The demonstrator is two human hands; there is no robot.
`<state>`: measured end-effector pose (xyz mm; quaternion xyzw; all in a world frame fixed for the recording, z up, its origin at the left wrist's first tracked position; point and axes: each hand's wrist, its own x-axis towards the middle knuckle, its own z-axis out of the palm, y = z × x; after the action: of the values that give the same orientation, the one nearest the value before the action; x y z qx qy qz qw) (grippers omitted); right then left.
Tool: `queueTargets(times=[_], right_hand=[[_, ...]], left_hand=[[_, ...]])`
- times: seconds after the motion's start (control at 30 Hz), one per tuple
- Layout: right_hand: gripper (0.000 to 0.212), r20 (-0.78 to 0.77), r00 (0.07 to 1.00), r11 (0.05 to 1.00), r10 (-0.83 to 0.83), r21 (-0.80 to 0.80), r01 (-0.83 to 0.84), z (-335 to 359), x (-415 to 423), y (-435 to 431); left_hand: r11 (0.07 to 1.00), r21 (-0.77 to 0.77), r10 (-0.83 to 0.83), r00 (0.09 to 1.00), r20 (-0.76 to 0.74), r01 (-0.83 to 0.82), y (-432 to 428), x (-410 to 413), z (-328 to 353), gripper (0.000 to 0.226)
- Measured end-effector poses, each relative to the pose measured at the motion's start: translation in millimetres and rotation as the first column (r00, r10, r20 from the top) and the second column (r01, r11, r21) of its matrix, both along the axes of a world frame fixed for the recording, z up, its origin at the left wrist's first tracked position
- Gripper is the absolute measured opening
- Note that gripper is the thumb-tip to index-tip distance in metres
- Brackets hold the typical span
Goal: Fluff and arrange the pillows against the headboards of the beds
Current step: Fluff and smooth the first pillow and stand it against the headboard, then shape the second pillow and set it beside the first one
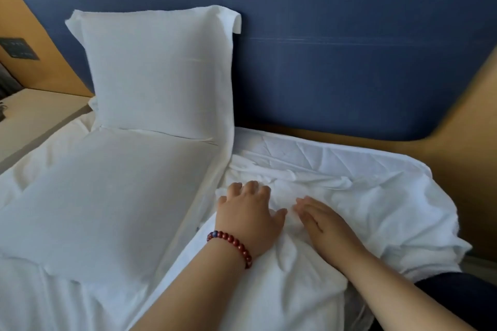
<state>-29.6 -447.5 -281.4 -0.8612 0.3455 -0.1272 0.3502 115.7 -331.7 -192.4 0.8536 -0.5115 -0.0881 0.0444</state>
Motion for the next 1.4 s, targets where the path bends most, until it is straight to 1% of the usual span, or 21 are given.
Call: queueTargets(times=[0.07, 0.13, 0.23, 0.3, 0.37, 0.43, 0.53, 0.6, 0.63, 0.67, 0.7, 0.77, 0.83, 0.9, 0.97, 1.0, 1.07, 1.2, 1.27, 1.33, 1.4], right_hand=[[0.037, 0.012, 1.0, 0.998, -0.002, -0.07, 0.002, -6.2, -29.2, -6.5], [0.032, 0.038, 0.999, 0.994, 0.004, -0.105, 0.0, -15.2, -60.1, -10.9], [0.029, 0.109, 0.993, 0.994, 0.037, -0.105, -0.026, -27.8, -100.8, -12.9], [0.033, 0.142, 0.986, 0.993, 0.09, -0.091, -0.077, -33.7, -118.4, -15.3], [0.036, 0.178, 0.978, 0.994, 0.106, -0.03, -0.102, -37.6, -130.2, -22.0], [0.034, 0.223, 0.971, 0.991, 0.092, 0.073, -0.111, -39.3, -138.5, -29.5], [0.03, 0.274, 0.959, 0.969, 0.078, 0.204, -0.137, -40.8, -151.3, -41.4], [0.032, 0.298, 0.951, 0.957, 0.084, 0.241, -0.16, -39.8, -161.5, -47.6], [0.033, 0.293, 0.952, 0.953, 0.089, 0.252, -0.166, -39.1, -167.5, -50.0], [0.032, 0.281, 0.956, 0.948, 0.086, 0.273, -0.165, -38.4, -174.6, -52.3], [0.03, 0.272, 0.959, 0.939, 0.076, 0.305, -0.16, -37.2, -183.3, -53.6], [0.027, 0.26, 0.964, 0.913, 0.049, 0.38, -0.149, -30.3, -204.4, -55.8], [0.026, 0.216, 0.976, 0.872, 0.003, 0.477, -0.108, -15.2, -226.3, -58.5], [0.026, 0.133, 0.991, 0.826, -0.025, 0.561, -0.054, 6.9, -242.9, -63.9], [0.029, 0.019, 1.0, 0.789, 0.0, 0.614, -0.012, 30.6, -253.8, -71.5], [0.03, -0.024, 0.999, 0.778, 0.029, 0.628, -0.007, 41.7, -257.1, -76.3], [0.032, -0.092, 0.99, 0.777, 0.109, 0.629, -0.027, 64.4, -262.1, -86.9], [0.03, -0.178, 0.946, 0.806, 0.27, 0.58, -0.121, 101.5, -266.3, -112.8], [0.03, -0.21, 0.917, 0.818, 0.339, 0.547, -0.177, 111.2, -270.6, -120.7], [0.031, -0.239, 0.895, 0.826, 0.378, 0.524, -0.209, 117.2, -276.9, -123.7], [0.027, -0.24, 0.89, 0.814, 0.388, 0.543, -0.209, 120.9, -284.9, -120.3]], left_hand=[[1.0, 0.012, 0.01, 1.0, 0.017, -0.01, -8.8, -5.5, -7.7, 0.057], [0.997, 0.063, 0.04, 0.999, 0.004, -0.04, -20.0, -5.9, -18.0, 0.054], [0.977, 0.187, 0.115, 0.993, -0.033, -0.107, -40.4, -8.6, -31.6, 0.05], [0.967, 0.205, 0.162, 0.987, -0.024, -0.154, -53.3, -12.5, -35.7, 0.048], [0.965, 0.172, 0.203, 0.979, -0.01, -0.199, -63.2, -17.5, -34.6, 0.045], [0.97, 0.118, 0.217, 0.976, -0.015, -0.213, -69.0, -25.7, -28.8, 0.046], [0.971, 0.053, 0.232, 0.973, 0.023, -0.233, -80.5, -53.7, -21.7, 0.058], [0.966, 0.077, 0.244, 0.968, 0.051, -0.247, -94.6, -79.7, -22.9, 0.053], [0.963, 0.124, 0.238, 0.971, 0.035, -0.241, -102.8, -95.0, -24.7, 0.047], [0.96, 0.202, 0.196, 0.981, 0.012, -0.194, -110.9, -111.7, -29.6, 0.042], [0.958, 0.246, 0.166, 0.985, -0.046, -0.15, -117.4, -131.3, -36.3, 0.038], [0.941, 0.326, 0.103, 0.994, -0.022, -0.09, -120.5, -165.9, -46.5, 0.036], [0.917, 0.393, 0.055, 0.998, 0.038, -0.065, -117.4, -186.1, -45.2, 0.039], [0.908, 0.419, -0.03, 0.999, 0.021, 0.018, -110.4, -200.0, -37.7, 0.049], [0.882, 0.463, -0.107, 0.994, 0.011, 0.09, -100.5, -206.4, -27.3, 0.055], [0.87, 0.482, -0.115, 0.993, -0.004, 0.102, -96.3, -206.6, -21.3, 0.057], [0.869, 0.487, -0.073, 0.996, -0.05, 0.088, -87.6, -206.9, -9.5, 0.06], [0.914, 0.404, 0.115, 0.98, -0.16, -0.041, -77.7, -215.3, 11.3, 0.06], [0.921, 0.382, 0.161, 0.971, -0.177, -0.083, -70.3, -225.3, 17.2, 0.06], [0.92, 0.378, 0.187, 0.964, -0.19, -0.104, -58.8, -236.9, 22.6, 0.058], [0.914, 0.378, 0.234, 0.951, -0.201, -0.145, -40.3, -252.8, 26.4, 0.053]])
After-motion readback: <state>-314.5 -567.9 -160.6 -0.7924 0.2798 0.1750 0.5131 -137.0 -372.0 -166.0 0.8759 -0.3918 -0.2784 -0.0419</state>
